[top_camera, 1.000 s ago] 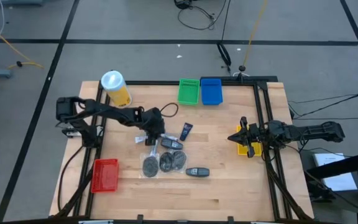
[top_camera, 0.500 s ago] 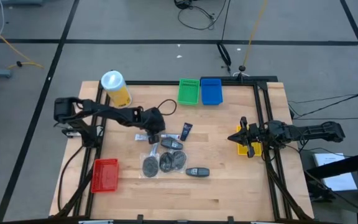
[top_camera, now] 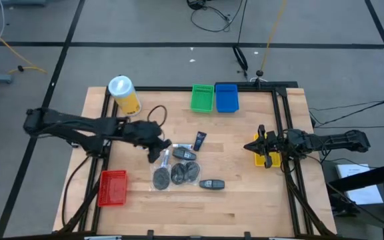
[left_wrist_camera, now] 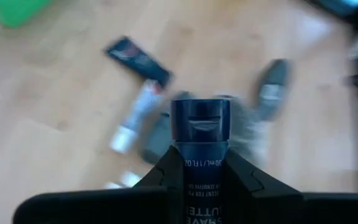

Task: Pick & Place Travel size toiletries
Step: Put the blue shave cream into the red basket

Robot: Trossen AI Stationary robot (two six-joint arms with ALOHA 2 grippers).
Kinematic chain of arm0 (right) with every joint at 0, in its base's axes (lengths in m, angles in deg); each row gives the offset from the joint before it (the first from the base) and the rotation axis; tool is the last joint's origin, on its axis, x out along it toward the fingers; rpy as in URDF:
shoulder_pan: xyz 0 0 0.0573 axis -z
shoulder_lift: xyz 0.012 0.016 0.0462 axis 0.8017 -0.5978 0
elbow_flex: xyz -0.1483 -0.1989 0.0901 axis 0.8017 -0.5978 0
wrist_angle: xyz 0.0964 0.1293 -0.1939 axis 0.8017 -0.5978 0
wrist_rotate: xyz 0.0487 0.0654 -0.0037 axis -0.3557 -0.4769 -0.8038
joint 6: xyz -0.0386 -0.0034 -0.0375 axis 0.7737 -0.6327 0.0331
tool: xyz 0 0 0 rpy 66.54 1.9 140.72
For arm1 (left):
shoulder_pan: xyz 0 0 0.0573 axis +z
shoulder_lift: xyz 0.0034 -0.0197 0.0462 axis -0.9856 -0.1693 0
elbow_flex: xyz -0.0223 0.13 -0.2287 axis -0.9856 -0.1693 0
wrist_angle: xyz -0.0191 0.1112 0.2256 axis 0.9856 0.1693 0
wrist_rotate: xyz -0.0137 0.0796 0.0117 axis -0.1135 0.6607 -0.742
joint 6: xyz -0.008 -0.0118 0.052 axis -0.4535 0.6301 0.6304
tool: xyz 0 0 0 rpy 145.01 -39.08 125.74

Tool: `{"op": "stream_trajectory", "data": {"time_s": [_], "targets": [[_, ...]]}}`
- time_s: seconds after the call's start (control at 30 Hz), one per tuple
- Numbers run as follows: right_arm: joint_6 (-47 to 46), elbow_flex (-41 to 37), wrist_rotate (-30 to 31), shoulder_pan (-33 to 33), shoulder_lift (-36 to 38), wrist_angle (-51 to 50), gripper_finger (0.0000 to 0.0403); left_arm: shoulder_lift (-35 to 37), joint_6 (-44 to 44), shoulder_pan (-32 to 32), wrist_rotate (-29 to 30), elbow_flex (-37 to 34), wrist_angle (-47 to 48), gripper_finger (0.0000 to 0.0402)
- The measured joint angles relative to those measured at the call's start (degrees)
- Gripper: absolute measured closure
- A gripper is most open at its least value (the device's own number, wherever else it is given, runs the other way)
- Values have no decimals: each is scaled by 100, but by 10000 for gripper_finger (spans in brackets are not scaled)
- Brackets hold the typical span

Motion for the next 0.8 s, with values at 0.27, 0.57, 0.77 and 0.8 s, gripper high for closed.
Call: {"op": "stream_trajectory", "data": {"time_s": [0.27, 0.57, 0.77, 0.8], "targets": [[98, 0, 25, 0, 0, 8, 399, 520, -3103, -1468, -11, 239, 1464, 350], [402, 0, 44, 0, 0, 73, 399, 192, -6830, -2976, -27, 239, 3265, 350], [599, 0, 44, 0, 0, 461, 399, -315, -8476, -3919, -688, 239, 3637, 339], [643, 0, 44, 0, 0, 537, 399, -400, -8658, -4060, -676, 239, 3615, 335]]}}
